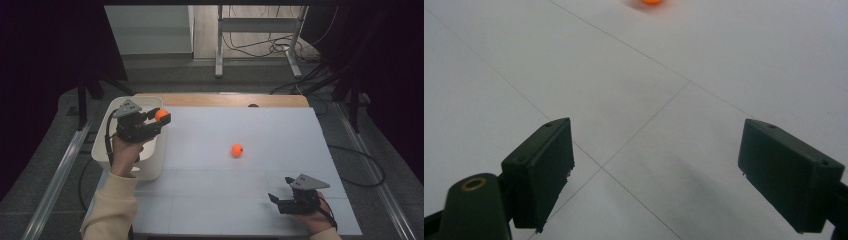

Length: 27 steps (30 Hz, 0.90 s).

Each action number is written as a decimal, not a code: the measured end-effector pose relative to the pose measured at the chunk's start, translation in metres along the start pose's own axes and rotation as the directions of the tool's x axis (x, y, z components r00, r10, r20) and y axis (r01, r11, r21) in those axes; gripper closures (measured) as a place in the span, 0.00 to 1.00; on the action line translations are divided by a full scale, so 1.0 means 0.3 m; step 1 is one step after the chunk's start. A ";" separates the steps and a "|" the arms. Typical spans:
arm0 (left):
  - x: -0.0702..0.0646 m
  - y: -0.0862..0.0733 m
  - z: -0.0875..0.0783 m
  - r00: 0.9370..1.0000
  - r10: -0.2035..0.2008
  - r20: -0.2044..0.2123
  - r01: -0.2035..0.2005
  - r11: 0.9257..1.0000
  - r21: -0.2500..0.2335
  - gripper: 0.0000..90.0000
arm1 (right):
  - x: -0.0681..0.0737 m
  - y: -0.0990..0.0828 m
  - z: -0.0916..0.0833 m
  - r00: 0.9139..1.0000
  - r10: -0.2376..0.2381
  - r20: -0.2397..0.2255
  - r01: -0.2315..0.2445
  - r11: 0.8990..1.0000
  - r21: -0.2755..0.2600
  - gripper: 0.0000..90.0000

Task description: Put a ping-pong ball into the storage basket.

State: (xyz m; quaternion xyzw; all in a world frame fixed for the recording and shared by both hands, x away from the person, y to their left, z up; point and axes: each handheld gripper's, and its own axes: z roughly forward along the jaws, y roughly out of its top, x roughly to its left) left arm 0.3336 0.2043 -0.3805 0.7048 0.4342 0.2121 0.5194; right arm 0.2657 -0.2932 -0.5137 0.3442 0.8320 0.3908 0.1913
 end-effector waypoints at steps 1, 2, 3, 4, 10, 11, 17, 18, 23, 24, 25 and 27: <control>0.004 -0.001 -0.003 1.000 -0.002 -0.004 0.002 1.000 0.000 0.56 | 0.000 0.000 0.000 1.000 0.000 0.000 0.000 1.000 0.000 0.17; 0.009 -0.001 -0.007 1.000 -0.005 -0.010 0.005 1.000 -0.001 0.56 | 0.000 0.000 0.000 1.000 0.001 0.000 -0.001 1.000 0.000 0.17; 0.014 -0.002 -0.012 1.000 -0.007 -0.016 0.007 1.000 -0.002 0.56 | 0.000 0.000 0.000 1.000 0.000 0.000 0.000 1.000 0.000 0.17; 0.017 -0.002 -0.014 1.000 -0.009 -0.020 0.009 1.000 -0.002 0.56 | 0.001 0.001 -0.001 1.000 -0.001 0.000 0.001 1.000 0.001 0.17; 0.046 -0.006 -0.034 0.997 -0.012 -0.074 0.012 1.000 -0.001 0.56 | 0.000 0.001 0.000 1.000 0.001 0.000 -0.001 1.000 0.000 0.17; 0.046 -0.006 -0.034 0.997 -0.012 -0.074 0.012 1.000 -0.001 0.56 | 0.000 0.001 0.000 1.000 0.001 0.000 -0.001 1.000 0.000 0.17; 0.077 -0.013 -0.050 0.993 -0.021 -0.118 0.021 1.000 0.003 0.56 | 0.000 0.001 -0.001 1.000 0.000 0.003 0.000 1.000 0.000 0.17; 0.082 -0.014 -0.051 0.992 -0.022 -0.125 0.023 1.000 0.004 0.56 | 0.000 0.001 -0.001 1.000 0.001 0.004 -0.001 1.000 0.000 0.17; 0.107 -0.020 -0.060 0.988 -0.032 -0.152 0.034 0.999 0.008 0.56 | -0.001 0.001 -0.001 1.000 0.003 0.005 -0.003 1.000 0.000 0.17; 0.113 -0.021 -0.062 0.987 -0.035 -0.157 0.037 0.999 0.010 0.56 | -0.001 0.001 -0.001 1.000 0.003 0.005 -0.003 1.000 -0.001 0.17; 0.117 -0.022 -0.062 0.986 -0.036 -0.161 0.039 0.999 0.011 0.56 | -0.001 0.001 -0.001 1.000 0.003 0.006 -0.003 1.000 0.000 0.17; 0.125 -0.023 -0.060 0.985 -0.036 -0.168 0.040 0.999 0.021 0.56 | -0.001 0.002 -0.001 1.000 0.004 0.006 -0.004 1.000 -0.002 0.17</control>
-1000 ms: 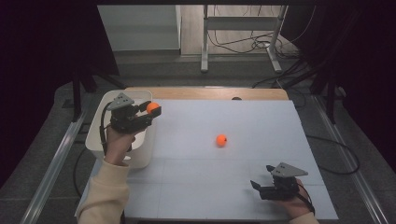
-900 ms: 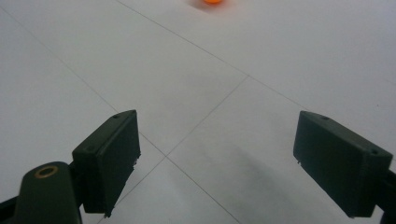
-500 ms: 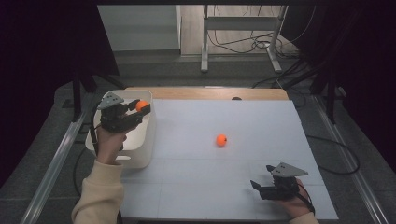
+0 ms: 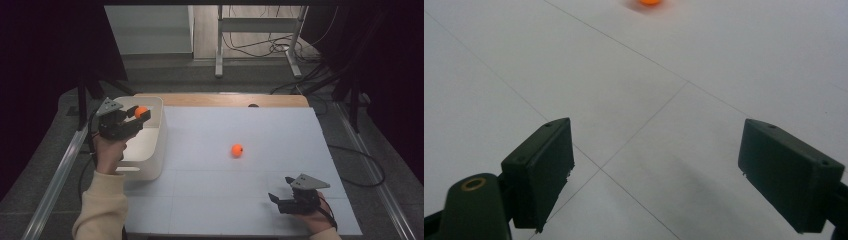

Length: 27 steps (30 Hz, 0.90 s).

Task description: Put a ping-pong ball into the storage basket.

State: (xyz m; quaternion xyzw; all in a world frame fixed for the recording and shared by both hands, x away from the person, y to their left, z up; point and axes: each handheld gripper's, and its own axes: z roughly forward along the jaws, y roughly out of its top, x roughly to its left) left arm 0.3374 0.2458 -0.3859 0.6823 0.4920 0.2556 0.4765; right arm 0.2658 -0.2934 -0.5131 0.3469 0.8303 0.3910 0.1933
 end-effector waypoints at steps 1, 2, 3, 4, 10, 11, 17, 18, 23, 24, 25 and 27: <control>0.003 -0.001 0.002 1.000 0.000 -0.004 0.000 1.000 0.007 0.56 | 0.000 0.000 0.000 1.000 0.001 0.000 -0.001 1.000 -0.001 0.17; 0.008 -0.002 0.005 1.000 -0.004 -0.005 0.004 1.000 0.013 0.56 | 0.000 0.000 0.000 1.000 0.001 0.000 -0.001 1.000 -0.001 0.17; 0.010 -0.003 0.007 1.000 -0.003 -0.008 0.003 1.000 0.021 0.56 | 0.000 0.001 -0.001 1.000 0.001 0.000 -0.001 1.000 -0.001 0.17; 0.013 -0.005 0.010 1.000 -0.001 -0.012 0.001 1.000 0.031 0.56 | 0.000 0.001 -0.001 1.000 0.001 0.000 -0.001 1.000 -0.001 0.17; 0.053 -0.001 0.028 0.999 0.004 -0.043 0.001 0.993 0.114 0.56 | 0.001 0.002 0.000 1.000 -0.001 0.001 0.001 1.000 -0.001 0.17; 0.053 -0.001 0.028 0.999 0.004 -0.043 0.001 0.993 0.114 0.56 | 0.001 0.002 0.000 1.000 -0.001 0.001 0.001 1.000 -0.001 0.17; 0.089 -0.002 0.049 0.998 -0.006 -0.055 0.016 0.984 0.178 0.56 | 0.001 0.003 0.001 1.000 0.000 -0.003 0.000 1.000 -0.003 0.17; 0.093 -0.003 0.052 0.998 -0.007 -0.057 0.018 0.982 0.187 0.56 | 0.001 0.003 0.001 1.000 0.000 -0.004 0.000 1.000 -0.003 0.17; 0.098 -0.004 0.058 0.998 -0.006 -0.063 0.019 0.980 0.198 0.56 | 0.002 0.004 0.002 1.000 0.000 -0.006 0.000 1.000 -0.002 0.17; 0.098 -0.003 0.057 0.998 -0.005 -0.065 0.018 0.980 0.197 0.56 | 0.002 0.004 0.002 1.000 0.001 -0.008 -0.001 1.000 -0.003 0.17; 0.098 -0.003 0.057 0.998 -0.007 -0.065 0.019 0.981 0.194 0.55 | 0.002 0.004 0.002 1.000 0.001 -0.008 -0.001 1.000 -0.003 0.17; 0.098 -0.003 0.056 0.997 -0.009 -0.070 0.022 0.982 0.188 0.53 | 0.002 0.004 0.003 1.000 0.002 -0.008 -0.002 1.000 -0.002 0.17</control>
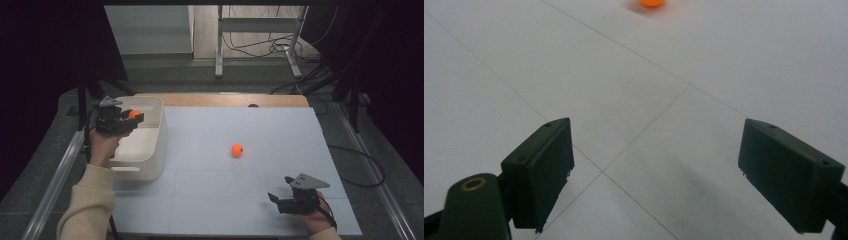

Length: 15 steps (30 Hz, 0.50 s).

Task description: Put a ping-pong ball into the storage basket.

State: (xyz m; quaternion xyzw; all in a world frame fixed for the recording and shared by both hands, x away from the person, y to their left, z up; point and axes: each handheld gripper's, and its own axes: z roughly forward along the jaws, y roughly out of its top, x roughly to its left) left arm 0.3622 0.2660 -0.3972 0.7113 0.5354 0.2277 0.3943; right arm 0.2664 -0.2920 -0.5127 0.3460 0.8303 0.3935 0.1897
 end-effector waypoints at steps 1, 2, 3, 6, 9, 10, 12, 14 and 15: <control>0.001 0.001 0.000 1.000 -0.001 -0.005 0.001 1.000 -0.005 0.46 | 0.000 0.000 0.000 1.000 0.000 0.000 0.000 1.000 0.000 0.17; 0.001 0.002 -0.001 1.000 -0.011 0.000 0.011 1.000 -0.009 0.38 | 0.000 0.000 0.000 1.000 0.000 0.000 0.000 1.000 0.000 0.17; 0.002 0.003 -0.002 1.000 -0.018 0.009 0.018 1.000 -0.010 0.32 | 0.000 0.000 0.000 1.000 0.001 0.000 -0.001 1.000 -0.001 0.17; 0.000 0.003 -0.009 0.999 -0.029 0.045 0.030 0.999 -0.025 0.25 | 0.000 0.001 0.000 1.000 0.001 0.000 -0.001 1.000 -0.001 0.17; -0.012 0.003 -0.022 0.996 -0.027 0.084 0.031 0.998 -0.049 0.23 | 0.000 0.002 0.001 1.000 0.000 0.000 0.000 1.000 -0.001 0.17; -0.017 0.002 -0.026 0.994 -0.027 0.104 0.034 0.997 -0.063 0.23 | 0.001 0.002 0.001 1.000 0.000 0.001 0.000 1.000 -0.001 0.17; -0.028 0.000 -0.035 0.989 -0.030 0.148 0.042 0.996 -0.076 0.22 | 0.001 0.003 0.001 1.000 0.002 0.000 -0.002 1.000 -0.004 0.17; -0.039 -0.003 -0.041 0.984 -0.027 0.173 0.043 0.995 -0.090 0.22 | 0.000 0.003 0.001 1.000 0.000 0.000 0.000 1.000 -0.005 0.17; -0.050 -0.005 -0.047 0.980 -0.026 0.198 0.046 0.994 -0.100 0.22 | -0.001 0.003 0.001 1.000 0.000 -0.001 0.000 1.000 -0.006 0.17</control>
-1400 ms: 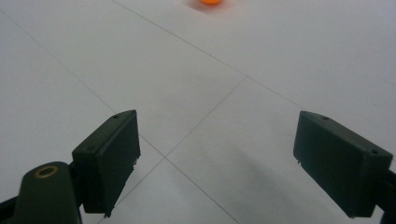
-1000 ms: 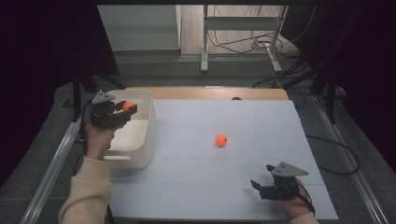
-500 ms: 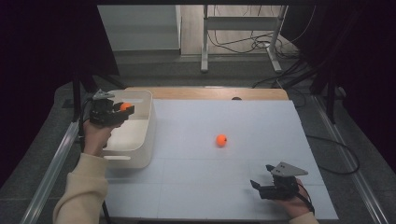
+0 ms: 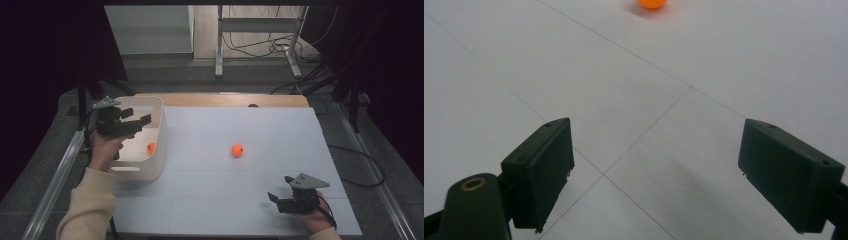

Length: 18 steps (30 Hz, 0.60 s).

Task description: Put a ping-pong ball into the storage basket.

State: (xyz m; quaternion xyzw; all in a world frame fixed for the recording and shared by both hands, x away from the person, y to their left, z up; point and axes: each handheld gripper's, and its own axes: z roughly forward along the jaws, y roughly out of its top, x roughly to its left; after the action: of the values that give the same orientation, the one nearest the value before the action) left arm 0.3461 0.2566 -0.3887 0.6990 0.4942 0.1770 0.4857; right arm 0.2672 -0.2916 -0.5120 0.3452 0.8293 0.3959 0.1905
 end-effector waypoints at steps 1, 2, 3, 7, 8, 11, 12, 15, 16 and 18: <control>-0.007 -0.001 -0.002 1.000 0.004 0.012 -0.004 1.000 -0.006 0.22 | 0.000 0.001 0.000 1.000 0.003 -0.002 -0.003 1.000 -0.001 0.17; -0.021 -0.002 -0.006 1.000 0.010 0.022 -0.009 1.000 -0.015 0.22 | -0.001 0.002 0.001 1.000 0.004 -0.002 -0.004 1.000 -0.002 0.17; -0.032 -0.003 -0.008 0.999 0.017 0.029 -0.017 1.000 -0.024 0.22 | -0.001 0.003 0.002 1.000 0.004 0.001 -0.004 1.000 -0.004 0.17; -0.080 -0.009 -0.014 0.996 0.051 0.072 -0.049 0.998 -0.037 0.22 | -0.005 0.008 0.006 1.000 0.009 -0.001 -0.009 1.000 -0.009 0.17; -0.090 -0.011 -0.013 0.995 0.059 0.082 -0.056 0.998 -0.039 0.22 | -0.005 0.009 0.008 1.000 0.011 -0.003 -0.011 1.000 -0.011 0.17; -0.107 -0.015 -0.010 0.993 0.070 0.094 -0.067 0.997 -0.037 0.22 | -0.006 0.011 0.009 1.000 0.011 -0.002 -0.011 1.000 -0.009 0.17; -0.119 -0.018 -0.008 0.991 0.082 0.103 -0.078 0.996 -0.040 0.22 | -0.006 0.012 0.010 1.000 0.012 -0.003 -0.012 1.000 -0.012 0.17; -0.138 -0.023 -0.001 0.988 0.095 0.122 -0.090 0.995 -0.041 0.22 | -0.008 0.013 0.012 1.000 0.013 0.000 -0.013 1.000 -0.013 0.17; -0.143 -0.024 0.001 0.987 0.097 0.126 -0.092 0.995 -0.043 0.22 | -0.009 0.014 0.012 1.000 0.013 0.000 -0.013 1.000 -0.014 0.17; -0.153 -0.027 0.005 0.985 0.104 0.138 -0.098 0.994 -0.044 0.22 | -0.008 0.013 0.011 1.000 0.012 0.003 -0.012 1.000 -0.014 0.17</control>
State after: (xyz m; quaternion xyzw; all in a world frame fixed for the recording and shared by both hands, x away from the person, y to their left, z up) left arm 0.3224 0.2166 -0.3857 0.7246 0.4194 0.1612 0.5225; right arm 0.2725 -0.2897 -0.5109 0.3494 0.8242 0.4023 0.1918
